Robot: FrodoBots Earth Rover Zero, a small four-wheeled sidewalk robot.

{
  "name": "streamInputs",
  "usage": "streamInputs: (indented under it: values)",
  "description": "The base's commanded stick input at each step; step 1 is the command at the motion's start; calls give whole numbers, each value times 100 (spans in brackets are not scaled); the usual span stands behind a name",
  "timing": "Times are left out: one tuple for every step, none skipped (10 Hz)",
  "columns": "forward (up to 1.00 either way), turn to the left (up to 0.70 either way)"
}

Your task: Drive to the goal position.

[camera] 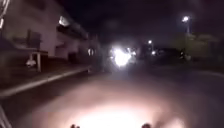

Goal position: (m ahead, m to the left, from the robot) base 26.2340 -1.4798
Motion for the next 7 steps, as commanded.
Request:
streamInputs:
  values:
    - [100, 0]
    - [100, 0]
    - [100, 0]
    - [100, -3]
    - [100, -12]
    - [100, -33]
    - [100, -13]
